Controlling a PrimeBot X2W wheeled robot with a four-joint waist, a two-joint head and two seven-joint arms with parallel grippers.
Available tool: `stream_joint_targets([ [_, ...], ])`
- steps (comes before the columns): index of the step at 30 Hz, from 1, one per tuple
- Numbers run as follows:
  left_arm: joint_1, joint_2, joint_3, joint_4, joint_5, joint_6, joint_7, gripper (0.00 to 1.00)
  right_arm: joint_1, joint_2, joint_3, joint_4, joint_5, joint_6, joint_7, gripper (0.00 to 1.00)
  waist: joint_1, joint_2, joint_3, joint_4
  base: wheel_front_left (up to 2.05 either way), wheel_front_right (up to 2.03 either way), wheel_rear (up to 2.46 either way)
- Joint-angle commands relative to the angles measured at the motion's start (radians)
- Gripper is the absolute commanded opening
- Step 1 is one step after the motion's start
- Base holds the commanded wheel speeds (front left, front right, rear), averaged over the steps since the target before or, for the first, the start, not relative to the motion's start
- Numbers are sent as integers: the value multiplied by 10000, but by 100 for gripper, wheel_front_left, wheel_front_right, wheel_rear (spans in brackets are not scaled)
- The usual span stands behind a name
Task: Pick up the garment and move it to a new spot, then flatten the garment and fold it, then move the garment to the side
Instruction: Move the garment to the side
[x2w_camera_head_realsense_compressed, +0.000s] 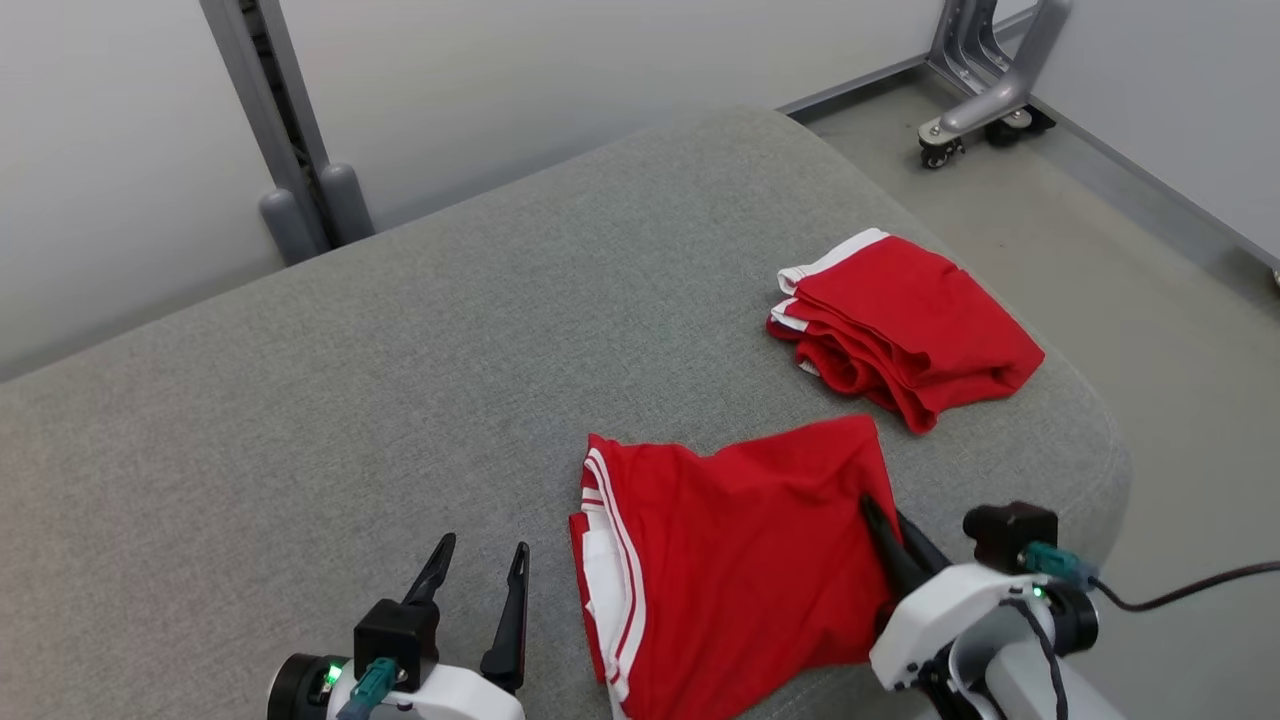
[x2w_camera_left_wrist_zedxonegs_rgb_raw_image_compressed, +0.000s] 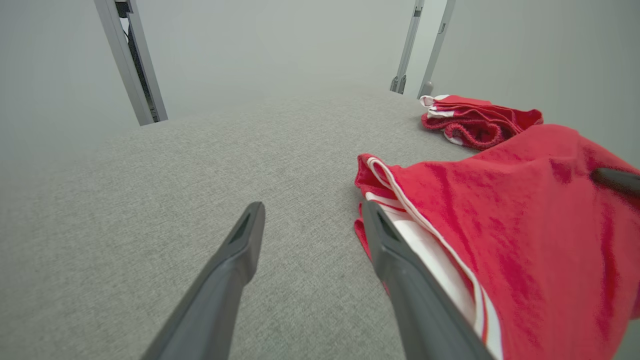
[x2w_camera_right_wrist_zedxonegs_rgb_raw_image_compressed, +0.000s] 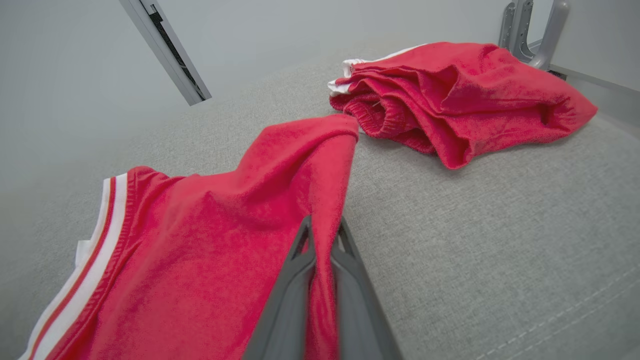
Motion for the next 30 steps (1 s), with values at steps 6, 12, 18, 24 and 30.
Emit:
stream_joint_targets([
  [6, -448, 73, -219, 119, 222, -59, -16, 100, -1200, -95, -866, -296, -1153, -4, 3, 0, 0, 0, 628, 243, 0, 0, 0],
  [12, -792, 68, -149, 330, 591, -190, -16, 100, -2360, -533, -3021, -145, -2444, -5, 4, 0, 0, 0, 1157, 1291, 0, 0, 0],
  [18, -967, 92, 242, 383, 1034, -372, -16, 100, -3317, -1526, -5794, 810, -4314, -4, 3, 0, 0, 0, 1571, 2352, 0, 0, 0],
  [24, -991, 87, 407, 415, 1286, -495, -16, 100, -3739, -2327, -7824, 1830, -6473, -4, 4, 100, 0, 0, 1698, 2843, 0, 0, 0],
  [30, -872, 73, 594, 378, 1296, -470, -15, 100, -3614, -1728, -9231, 1166, -7741, -4, 3, 100, 0, 0, 1502, 3047, 0, 0, 0],
])
